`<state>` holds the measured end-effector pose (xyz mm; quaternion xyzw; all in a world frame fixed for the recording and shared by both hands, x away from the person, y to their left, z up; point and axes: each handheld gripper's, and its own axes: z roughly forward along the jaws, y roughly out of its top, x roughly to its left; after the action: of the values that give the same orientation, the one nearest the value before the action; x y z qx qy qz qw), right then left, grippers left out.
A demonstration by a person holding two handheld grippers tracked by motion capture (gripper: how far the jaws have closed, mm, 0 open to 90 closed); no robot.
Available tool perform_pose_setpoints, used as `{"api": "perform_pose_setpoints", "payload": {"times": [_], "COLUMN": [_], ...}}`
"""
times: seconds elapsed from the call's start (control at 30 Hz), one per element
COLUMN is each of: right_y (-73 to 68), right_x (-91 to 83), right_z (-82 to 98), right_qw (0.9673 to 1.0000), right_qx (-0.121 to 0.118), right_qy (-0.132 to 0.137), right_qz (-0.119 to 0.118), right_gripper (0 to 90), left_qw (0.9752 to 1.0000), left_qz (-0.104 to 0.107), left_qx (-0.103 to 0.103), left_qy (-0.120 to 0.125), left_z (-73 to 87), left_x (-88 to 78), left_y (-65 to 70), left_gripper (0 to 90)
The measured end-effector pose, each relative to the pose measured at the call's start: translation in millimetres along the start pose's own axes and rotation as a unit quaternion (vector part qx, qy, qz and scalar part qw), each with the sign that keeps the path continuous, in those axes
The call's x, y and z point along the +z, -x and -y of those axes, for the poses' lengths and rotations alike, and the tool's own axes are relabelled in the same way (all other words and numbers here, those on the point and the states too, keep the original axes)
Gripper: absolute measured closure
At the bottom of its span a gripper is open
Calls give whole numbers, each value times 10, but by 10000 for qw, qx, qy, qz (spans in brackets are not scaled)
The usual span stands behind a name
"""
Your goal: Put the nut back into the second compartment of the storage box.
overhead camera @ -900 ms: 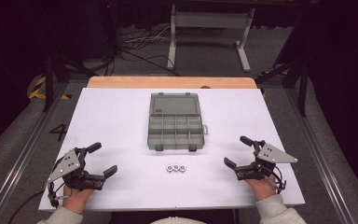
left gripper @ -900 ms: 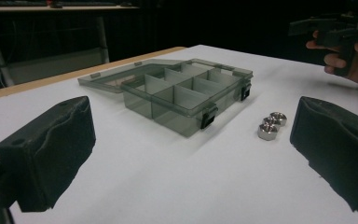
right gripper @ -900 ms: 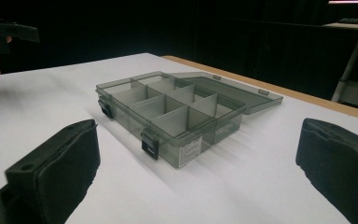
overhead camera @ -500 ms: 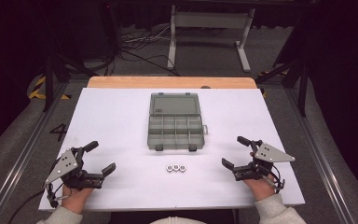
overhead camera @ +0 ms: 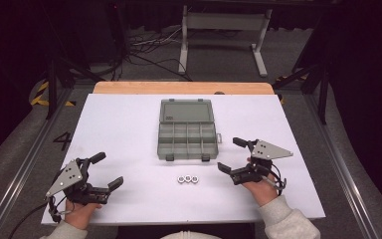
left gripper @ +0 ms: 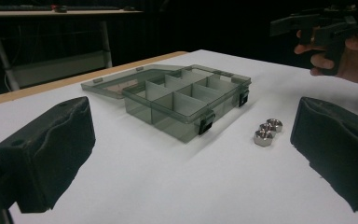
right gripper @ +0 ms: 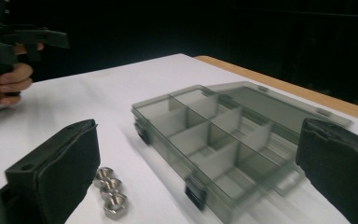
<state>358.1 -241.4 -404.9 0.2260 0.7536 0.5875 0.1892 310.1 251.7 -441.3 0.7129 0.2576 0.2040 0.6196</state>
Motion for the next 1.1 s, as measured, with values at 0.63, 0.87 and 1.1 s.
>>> {"api": "perform_pose_setpoints", "payload": {"times": [0.63, 0.87, 1.1], "right_y": [-340, -445, -547], "right_x": [691, 1058, 1295], "right_z": [-445, -585, -612], "right_qw": [9882, 9540, 9204], "right_qx": [-434, -781, -1173], "right_qy": [-1256, -2656, -3549], "right_qz": [-767, -1148, -1146], "right_gripper": [65, 156, 199], "left_qw": [10000, 9999, 9998], "left_qz": [75, 167, 140], "left_qx": [37, -11, 142], "left_qy": [2, -7, -91], "left_z": [-9, -4, -11], "left_x": [-2, 3, 15], "left_y": [6, 4, 20], "left_gripper": [5, 11, 13]}}
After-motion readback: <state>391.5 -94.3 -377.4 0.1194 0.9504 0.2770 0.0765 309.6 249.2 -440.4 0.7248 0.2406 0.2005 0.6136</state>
